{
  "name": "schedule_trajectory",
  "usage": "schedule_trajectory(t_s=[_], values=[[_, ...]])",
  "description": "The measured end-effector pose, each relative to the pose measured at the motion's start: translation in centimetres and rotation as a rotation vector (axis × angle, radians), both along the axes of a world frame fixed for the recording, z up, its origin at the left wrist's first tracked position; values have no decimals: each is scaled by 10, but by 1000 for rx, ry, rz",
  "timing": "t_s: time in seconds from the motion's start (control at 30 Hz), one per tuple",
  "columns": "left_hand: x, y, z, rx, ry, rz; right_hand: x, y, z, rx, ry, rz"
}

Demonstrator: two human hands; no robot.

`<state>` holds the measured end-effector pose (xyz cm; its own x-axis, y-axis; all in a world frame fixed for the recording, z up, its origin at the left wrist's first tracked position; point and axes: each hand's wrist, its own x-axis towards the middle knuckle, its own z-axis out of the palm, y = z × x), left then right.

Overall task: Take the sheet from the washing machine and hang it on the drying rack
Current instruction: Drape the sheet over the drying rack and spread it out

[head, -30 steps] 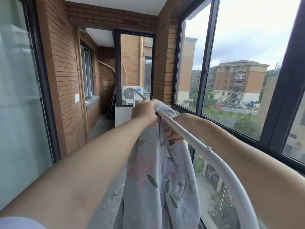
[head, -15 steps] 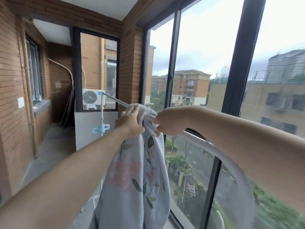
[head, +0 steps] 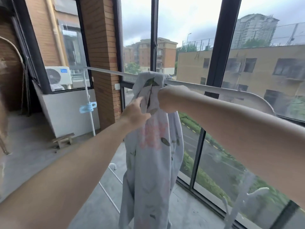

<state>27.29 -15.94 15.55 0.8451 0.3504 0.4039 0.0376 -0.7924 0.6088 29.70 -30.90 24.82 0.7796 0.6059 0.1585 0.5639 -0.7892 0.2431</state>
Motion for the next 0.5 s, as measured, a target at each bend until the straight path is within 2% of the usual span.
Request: schedule_trajectory(t_s=[0.13,0.27,0.5], values=[[-18,25,-1,41,-17,-15,-5,24,5,87,-63,-13],[-16,52,-2,32,-36,-21,9,45,6,367,-128,-1],[27,93,3,-109,-72,-58,50,95,2,506,-239,13]])
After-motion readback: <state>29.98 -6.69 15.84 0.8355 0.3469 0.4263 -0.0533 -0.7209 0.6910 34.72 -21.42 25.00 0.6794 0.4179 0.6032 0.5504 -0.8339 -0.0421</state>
